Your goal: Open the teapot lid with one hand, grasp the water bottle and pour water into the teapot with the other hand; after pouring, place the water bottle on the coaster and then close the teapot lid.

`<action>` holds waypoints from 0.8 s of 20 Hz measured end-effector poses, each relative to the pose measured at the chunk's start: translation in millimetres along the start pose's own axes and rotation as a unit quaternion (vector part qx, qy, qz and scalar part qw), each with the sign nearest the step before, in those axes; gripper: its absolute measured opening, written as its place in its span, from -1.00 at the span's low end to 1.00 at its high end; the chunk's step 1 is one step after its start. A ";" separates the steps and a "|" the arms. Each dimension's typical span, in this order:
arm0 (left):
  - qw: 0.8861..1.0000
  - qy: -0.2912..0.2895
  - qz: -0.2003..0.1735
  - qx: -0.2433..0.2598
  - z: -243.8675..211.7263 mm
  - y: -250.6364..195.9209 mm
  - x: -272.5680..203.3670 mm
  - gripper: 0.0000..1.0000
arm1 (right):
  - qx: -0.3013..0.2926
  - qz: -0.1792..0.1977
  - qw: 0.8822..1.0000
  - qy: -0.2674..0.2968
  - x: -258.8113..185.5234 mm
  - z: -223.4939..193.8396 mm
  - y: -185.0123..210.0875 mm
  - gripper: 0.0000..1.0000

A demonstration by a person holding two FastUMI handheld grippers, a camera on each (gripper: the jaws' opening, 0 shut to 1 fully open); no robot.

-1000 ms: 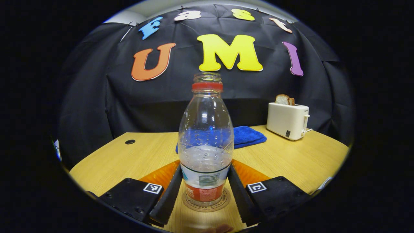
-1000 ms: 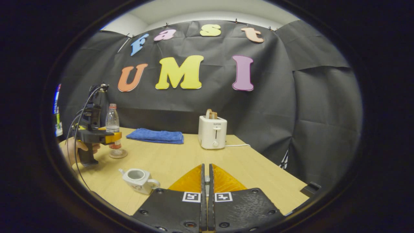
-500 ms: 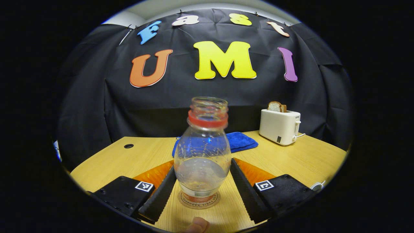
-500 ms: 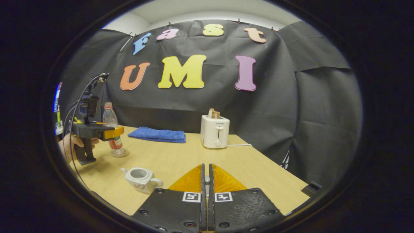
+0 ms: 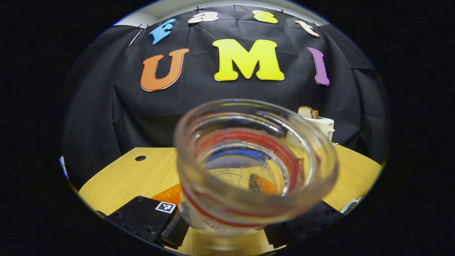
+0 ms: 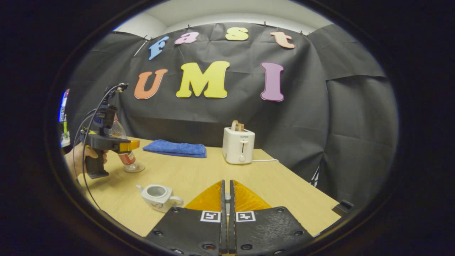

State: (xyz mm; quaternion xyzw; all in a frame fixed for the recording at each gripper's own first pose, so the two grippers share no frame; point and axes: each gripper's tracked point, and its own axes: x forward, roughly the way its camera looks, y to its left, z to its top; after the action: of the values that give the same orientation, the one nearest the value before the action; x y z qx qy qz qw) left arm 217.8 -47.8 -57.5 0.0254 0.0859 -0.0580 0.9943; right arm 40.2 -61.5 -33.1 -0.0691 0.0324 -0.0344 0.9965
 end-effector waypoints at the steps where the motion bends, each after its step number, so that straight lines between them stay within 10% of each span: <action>1: 1.000 0.006 -0.002 -0.003 0.0 1.0 2.1 0.80 | 0.000 0.000 1.000 0.001 0.1 -0.1 0.0 -0.98; 16: 0.998 0.065 -0.011 0.008 1.6 5.3 32.5 0.71 | -0.005 -0.001 1.000 0.016 8.9 -13.9 -2.6 -0.98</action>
State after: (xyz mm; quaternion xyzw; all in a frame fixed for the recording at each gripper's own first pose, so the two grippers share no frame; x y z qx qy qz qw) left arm 250.4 -46.2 -61.4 0.0363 0.1502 -0.0674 0.9857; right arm 47.9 -66.6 -47.0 -0.0739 0.0488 -0.0367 0.9954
